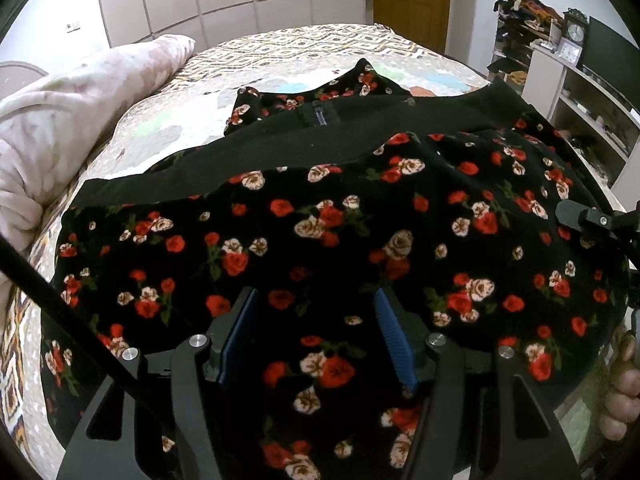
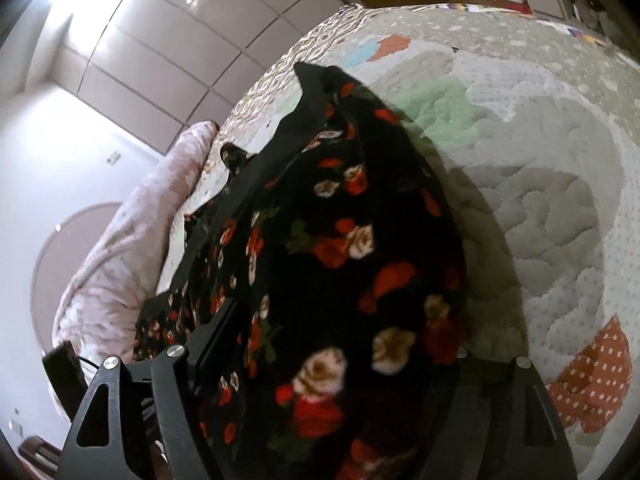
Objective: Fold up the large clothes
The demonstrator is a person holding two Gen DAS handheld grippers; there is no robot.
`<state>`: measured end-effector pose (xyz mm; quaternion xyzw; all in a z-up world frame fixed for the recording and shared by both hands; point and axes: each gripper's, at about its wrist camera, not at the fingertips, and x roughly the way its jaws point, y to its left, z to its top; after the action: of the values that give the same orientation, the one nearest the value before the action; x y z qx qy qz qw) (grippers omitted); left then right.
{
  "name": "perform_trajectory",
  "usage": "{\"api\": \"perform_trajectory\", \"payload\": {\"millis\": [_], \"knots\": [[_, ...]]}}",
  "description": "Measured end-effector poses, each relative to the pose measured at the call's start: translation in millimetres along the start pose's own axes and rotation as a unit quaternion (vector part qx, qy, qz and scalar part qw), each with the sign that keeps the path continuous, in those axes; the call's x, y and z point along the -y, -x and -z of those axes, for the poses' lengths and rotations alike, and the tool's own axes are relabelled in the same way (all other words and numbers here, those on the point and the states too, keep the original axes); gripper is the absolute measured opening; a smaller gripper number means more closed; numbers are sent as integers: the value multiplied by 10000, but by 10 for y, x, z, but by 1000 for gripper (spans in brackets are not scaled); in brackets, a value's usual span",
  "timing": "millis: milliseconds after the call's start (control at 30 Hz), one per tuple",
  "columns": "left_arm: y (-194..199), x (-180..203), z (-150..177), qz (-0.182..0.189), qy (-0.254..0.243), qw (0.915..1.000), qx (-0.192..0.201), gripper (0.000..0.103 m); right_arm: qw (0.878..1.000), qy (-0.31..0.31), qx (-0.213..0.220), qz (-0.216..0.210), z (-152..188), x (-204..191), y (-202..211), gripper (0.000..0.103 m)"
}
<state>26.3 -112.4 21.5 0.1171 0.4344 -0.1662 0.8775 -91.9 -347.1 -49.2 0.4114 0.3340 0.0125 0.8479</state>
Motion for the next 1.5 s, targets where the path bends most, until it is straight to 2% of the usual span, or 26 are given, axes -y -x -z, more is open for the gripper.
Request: {"api": "perform_trajectory", "payload": {"millis": [167, 200, 233, 267, 333, 400, 500, 600, 667, 733, 833, 900, 933, 1000, 1033, 1100, 1133, 1167, 1200, 1300, 1367, 1433, 1500], "knots": [[14, 15, 38, -66, 67, 9999, 125, 60, 9998, 27, 145, 120, 19, -54, -40, 80], [19, 11, 41, -57, 88, 9998, 145, 60, 9998, 51, 137, 152, 14, -75, -55, 76], [25, 3, 41, -30, 118, 9998, 157, 60, 9999, 24, 59, 107, 0, -85, -86, 57], [43, -24, 35, 50, 161, 9997, 152, 59, 10000, -41, -46, 29, -20, -81, -115, 45], [121, -143, -2, 395, 357, 9986, 59, 54, 9998, -132, -153, -47, -88, -102, -96, 35], [302, -356, -17, 708, 730, 9948, 110, 51, 9998, 72, -160, 78, -160, -256, -14, 32], [694, -754, 28, 760, 1060, 9903, 483, 51, 9938, 898, 26, 661, -210, -809, 115, 31], [1087, -1309, 183, 591, 1451, 9835, 902, 52, 9716, 2032, 301, 1171, -115, -1613, 170, 31], [1269, -1726, 326, 383, 1793, 9771, 1075, 52, 9457, 2898, 407, 1418, 83, -2236, 86, 31], [1416, -2236, 541, 94, 2260, 9672, 1160, 53, 9189, 3591, 407, 1580, 348, -2721, -73, 31], [1513, -2804, 825, -179, 2774, 9537, 1147, 53, 8693, 4631, 189, 1719, 991, -3430, -547, 30], [1540, -3085, 1028, -288, 3084, 9446, 1084, 53, 8405, 5118, -101, 1776, 1420, -3696, -955, 30], [1555, -3217, 1139, -292, 3237, 9398, 1058, 53, 8316, 5246, -223, 1807, 1578, -3740, -1103, 30], [1570, -3363, 1273, -301, 3375, 9352, 1029, 53, 8122, 5473, -559, 1943, 1916, -3781, -1476, 30], [1577, -3410, 1333, -327, 3394, 9347, 1008, 53, 8013, 5578, -610, 2075, 2066, -3767, -1643, 32], [1561, -3472, 1388, -336, 3397, 9349, 976, 53, 7878, 5746, -401, 2182, 2249, -3759, -1754, 44], [1555, -3507, 1390, -324, 3414, 9344, 964, 53, 7909, 5739, -390, 2087, 2280, -3752, -1731, 59], [1546, -3527, 1400, -283, 3452, 9332, 955, 53, 8016, 5670, -473, 1837, 2282, -3773, -1692, 74], [1525, -3541, 1398, -230, 3487, 9320, 958, 53, 8124, 5588, -546, 1576, 2265, -3793, -1634, 77], [1525, -3496, 1324, -30, 3534, 9302, 994, 53, 8499, 5162, -777, 711, 2050, -3801, -1305, 77], [1532, -3404, 1236, 70, 3438, 9330, 1057, 58, 8798, 4664, -916, 45, 1787, -3705, -951, 75], [1563, -3266, 1105, 193, 3300, 9366, 1162, 63, 9032, 4178, -868, -474, 1518, -3566, -570, 75], [1569, -3097, 944, 412, 3128, 9409, 1228, 63, 9180, 3859, -671, -622, 1260, -3389, -283, 75]]}}
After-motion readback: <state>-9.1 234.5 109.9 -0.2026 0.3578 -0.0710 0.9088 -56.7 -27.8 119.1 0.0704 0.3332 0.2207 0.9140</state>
